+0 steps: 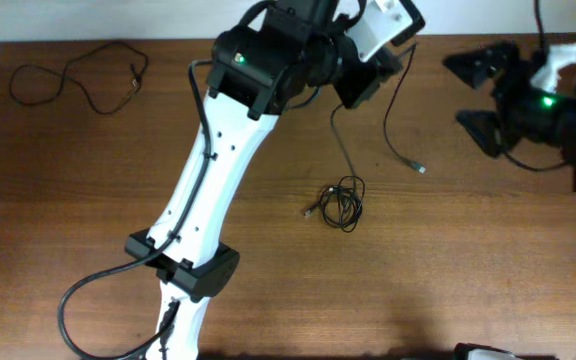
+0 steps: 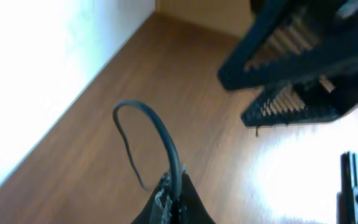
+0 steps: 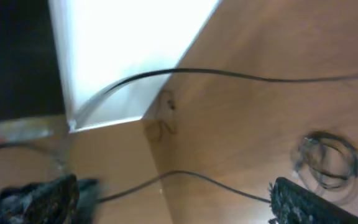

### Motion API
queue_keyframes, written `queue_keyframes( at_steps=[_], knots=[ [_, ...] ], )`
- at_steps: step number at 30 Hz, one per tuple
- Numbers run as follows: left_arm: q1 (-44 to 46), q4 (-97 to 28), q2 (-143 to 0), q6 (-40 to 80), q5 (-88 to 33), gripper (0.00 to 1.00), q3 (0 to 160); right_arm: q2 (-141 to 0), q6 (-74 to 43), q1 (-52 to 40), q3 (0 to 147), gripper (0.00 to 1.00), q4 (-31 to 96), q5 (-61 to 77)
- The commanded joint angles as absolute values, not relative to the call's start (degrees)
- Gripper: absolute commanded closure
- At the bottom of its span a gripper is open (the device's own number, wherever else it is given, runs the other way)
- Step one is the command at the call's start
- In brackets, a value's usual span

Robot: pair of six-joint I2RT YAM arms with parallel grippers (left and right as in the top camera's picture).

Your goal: Untangle cables

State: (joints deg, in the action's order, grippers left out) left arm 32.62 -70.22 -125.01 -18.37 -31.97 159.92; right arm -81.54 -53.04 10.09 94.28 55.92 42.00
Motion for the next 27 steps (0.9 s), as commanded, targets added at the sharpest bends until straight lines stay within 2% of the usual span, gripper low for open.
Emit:
queue_keyframes(
  at_steps=[1, 3, 7, 15, 20, 27],
  knots=[
    [32.47, -65.36, -119.87, -16.25, -43.90, 1.00, 160.44, -80.40, -46.72, 14.92, 94.19, 0.01, 63.57, 36.62],
    [32.45, -60.71, -118.21, -8.73, -45.47, 1.00, 160.44, -80.40, -46.72, 17.34, 94.19, 0.02, 68.03, 32.23],
    [32.45, -52.49, -115.59, -1.98, -49.87, 1.00, 160.44, -80.40, -46.68, 21.54, 94.19, 0.01, 72.88, 28.82],
    [32.45, -43.18, -112.88, 3.27, -50.15, 1.00, 160.44, -80.40, -42.00, 22.90, 93.95, 0.02, 75.44, 27.46],
    [28.58, -44.49, -112.90, 3.22, -45.32, 1.00, 160.42, -80.40, -40.93, 22.90, 93.91, 0.01, 78.08, 23.31],
    [16.93, -48.75, -112.90, 3.22, -44.58, 1.00, 160.40, -80.40, -38.09, 22.90, 93.91, 0.01, 78.54, 23.24]
  ],
)
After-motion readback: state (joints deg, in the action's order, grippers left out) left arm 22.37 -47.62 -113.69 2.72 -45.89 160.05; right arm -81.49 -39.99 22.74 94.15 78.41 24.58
